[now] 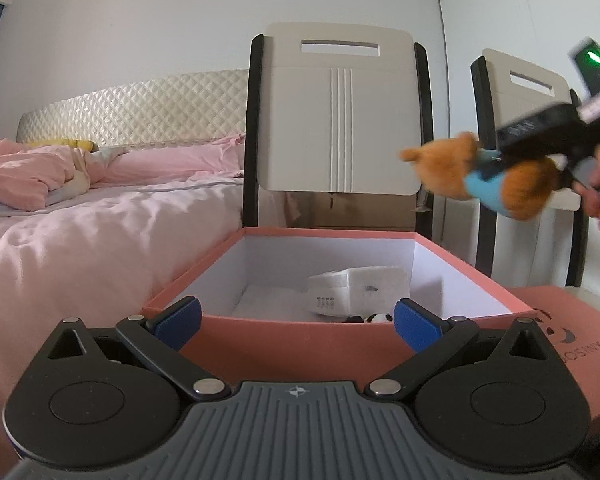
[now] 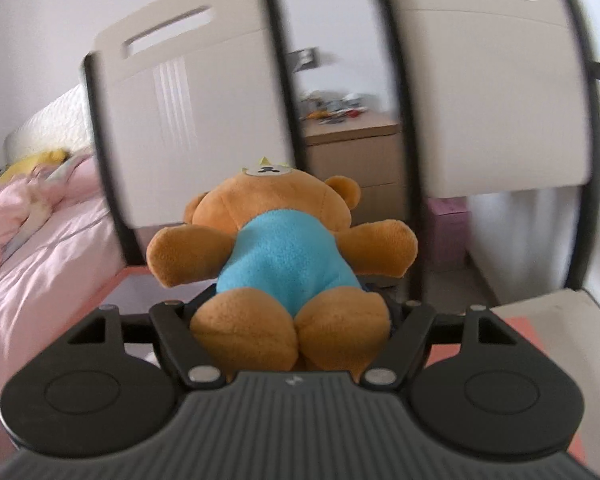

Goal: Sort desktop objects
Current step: 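Carry the orange teddy bear over the box and release it inside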

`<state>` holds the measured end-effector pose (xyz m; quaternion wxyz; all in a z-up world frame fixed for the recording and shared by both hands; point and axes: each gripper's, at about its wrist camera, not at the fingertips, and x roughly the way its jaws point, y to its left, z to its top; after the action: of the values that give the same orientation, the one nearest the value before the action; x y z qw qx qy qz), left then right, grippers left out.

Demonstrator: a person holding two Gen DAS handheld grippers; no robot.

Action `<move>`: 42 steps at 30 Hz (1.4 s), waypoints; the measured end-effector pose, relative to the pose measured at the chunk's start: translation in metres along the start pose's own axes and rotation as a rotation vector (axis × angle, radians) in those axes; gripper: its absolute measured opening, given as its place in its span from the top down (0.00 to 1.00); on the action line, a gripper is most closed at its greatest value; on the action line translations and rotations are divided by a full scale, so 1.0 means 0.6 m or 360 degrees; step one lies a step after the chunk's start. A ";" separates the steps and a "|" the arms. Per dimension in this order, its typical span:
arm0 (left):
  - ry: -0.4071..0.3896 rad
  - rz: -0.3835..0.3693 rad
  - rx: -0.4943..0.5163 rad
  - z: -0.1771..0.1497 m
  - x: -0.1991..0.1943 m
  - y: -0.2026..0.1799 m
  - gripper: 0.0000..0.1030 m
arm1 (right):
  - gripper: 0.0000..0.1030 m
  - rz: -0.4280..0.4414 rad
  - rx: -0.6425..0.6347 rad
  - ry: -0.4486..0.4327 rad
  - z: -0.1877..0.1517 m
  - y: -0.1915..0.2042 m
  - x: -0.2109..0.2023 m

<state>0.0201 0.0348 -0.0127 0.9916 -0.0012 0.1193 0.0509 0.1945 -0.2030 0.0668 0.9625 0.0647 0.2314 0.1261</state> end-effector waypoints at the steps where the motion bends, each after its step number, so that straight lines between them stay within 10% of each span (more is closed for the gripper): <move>1: -0.0004 0.0009 0.0006 0.001 0.000 0.001 0.00 | 0.27 0.0030 -0.0015 0.0030 0.003 0.018 0.012; 26: -0.0024 0.0063 -0.0081 0.010 -0.004 0.038 0.00 | 0.26 0.0347 -0.0427 0.0652 -0.068 0.276 0.238; 42: -0.0060 -0.0006 -0.0067 0.008 -0.019 0.028 0.00 | 0.05 0.0321 -0.0363 0.0485 -0.031 0.249 0.193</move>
<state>0.0086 0.0505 -0.0053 0.9935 -0.0215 0.0995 0.0514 0.2539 -0.0269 0.0283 0.9000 -0.0416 0.3508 0.2555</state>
